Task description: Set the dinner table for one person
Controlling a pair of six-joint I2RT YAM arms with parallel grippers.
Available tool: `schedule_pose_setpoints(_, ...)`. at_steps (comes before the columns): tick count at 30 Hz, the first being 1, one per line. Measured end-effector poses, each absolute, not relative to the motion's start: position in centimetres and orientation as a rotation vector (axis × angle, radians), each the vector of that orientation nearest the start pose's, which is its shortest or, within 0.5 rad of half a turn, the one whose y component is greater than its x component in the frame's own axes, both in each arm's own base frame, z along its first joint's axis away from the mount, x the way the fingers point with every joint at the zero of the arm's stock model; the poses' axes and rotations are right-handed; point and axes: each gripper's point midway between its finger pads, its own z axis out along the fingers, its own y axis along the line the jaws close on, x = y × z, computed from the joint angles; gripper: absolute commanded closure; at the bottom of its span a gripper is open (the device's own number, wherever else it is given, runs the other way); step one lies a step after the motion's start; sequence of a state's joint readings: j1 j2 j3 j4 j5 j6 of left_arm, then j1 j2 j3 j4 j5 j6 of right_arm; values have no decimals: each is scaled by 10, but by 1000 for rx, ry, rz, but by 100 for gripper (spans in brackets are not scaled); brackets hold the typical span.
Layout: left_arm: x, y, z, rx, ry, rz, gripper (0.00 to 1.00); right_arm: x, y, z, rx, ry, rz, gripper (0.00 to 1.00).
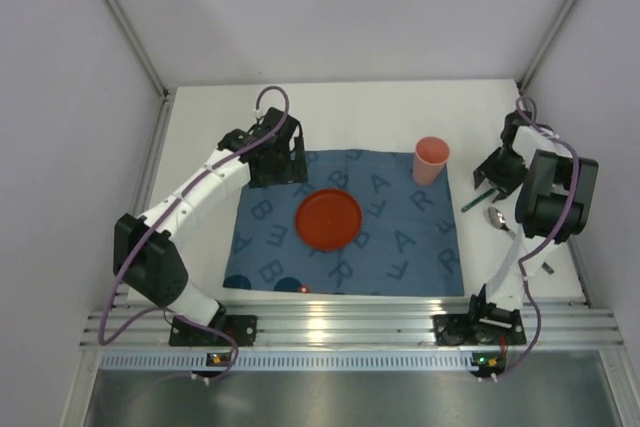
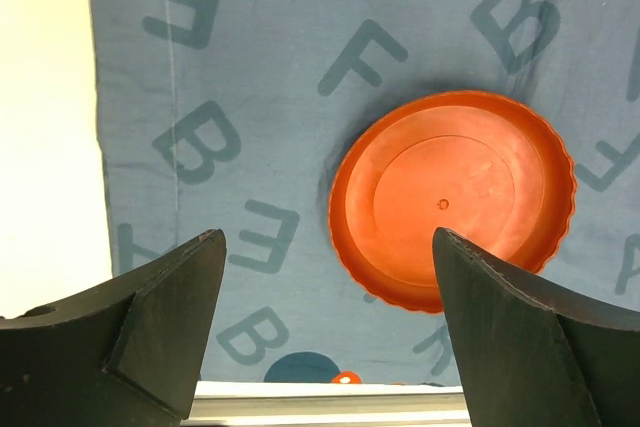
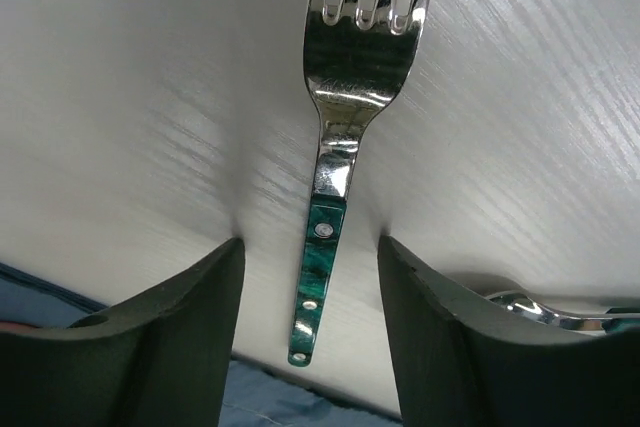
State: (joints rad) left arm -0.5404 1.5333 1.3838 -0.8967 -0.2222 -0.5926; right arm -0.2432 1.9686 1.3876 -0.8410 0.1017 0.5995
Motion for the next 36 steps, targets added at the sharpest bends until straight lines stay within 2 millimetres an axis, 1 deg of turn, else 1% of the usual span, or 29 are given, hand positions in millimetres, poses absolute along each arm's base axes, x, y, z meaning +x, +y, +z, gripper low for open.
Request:
schedule_pose_setpoints(1,316,-171,163,-141,2587,-126,11,354,-81,19,1221,2706,-107,58)
schedule_pose_setpoints(3,318,-174,158,-133,2601,-126,11,353,-80,19,1209,2705,-112,71)
schedule_pose_setpoints(4,319,-175,156,-128,2609,-128,11,353,-80,18,1208,2705,-118,84)
schedule_pose_setpoints(7,319,-177,156,-117,2614,-137,11,352,-80,18,1197,2707,-138,100)
schedule_pose_setpoints(13,320,-177,157,-108,2612,-135,12,355,-84,23,1146,2725,-189,100)
schedule_pose_setpoints(15,318,-176,157,-106,2610,-136,11,361,-89,31,1113,2721,-227,100)
schedule_pose_setpoints(16,316,-174,156,-104,2612,-134,11,365,-92,40,1096,2711,-245,100)
schedule_pose_setpoints(18,312,-172,155,-102,2616,-132,11,378,-99,64,1056,2666,-277,100)
schedule_pose_setpoints(20,311,-172,155,-101,2614,-136,11,393,-102,99,1011,2586,-293,100)
schedule_pose_setpoints(22,311,-172,157,-102,2608,-140,10,402,-95,144,944,2495,-290,100)
schedule_pose_setpoints(23,311,-172,159,-102,2604,-142,10,404,-86,166,906,2456,-278,100)
schedule_pose_setpoints(25,312,-171,162,-104,2591,-145,9,403,-55,212,798,2380,-235,100)
schedule_pose_setpoints(26,312,-171,164,-104,2584,-145,8,400,-32,231,727,2359,-194,100)
schedule_pose_setpoints(27,313,-170,166,-103,2575,-143,7,396,-8,244,658,2343,-155,100)
schedule_pose_setpoints(28,313,-168,169,-102,2563,-137,7,386,30,258,553,2342,-81,100)
schedule_pose_setpoints(29,314,-166,173,-104,2549,-130,6,379,55,264,489,2342,-28,100)
schedule_pose_setpoints(30,314,-164,175,-104,2537,-126,6,367,85,266,411,2358,40,100)
schedule_pose_setpoints(31,314,-162,179,-106,2523,-123,5,350,116,263,329,2381,107,100)
schedule_pose_setpoints(32,314,-159,182,-112,2509,-121,4,331,139,254,263,2424,155,100)
schedule_pose_setpoints(33,313,-156,184,-115,2501,-120,4,317,155,244,219,2458,186,100)
schedule_pose_setpoints(34,312,-152,186,-122,2491,-117,4,305,164,231,194,2497,200,100)
schedule_pose_setpoints(35,312,-149,187,-127,2483,-115,4,291,172,213,171,2549,202,100)
schedule_pose_setpoints(36,310,-147,188,-130,2478,-112,4,281,174,197,165,2591,195,100)
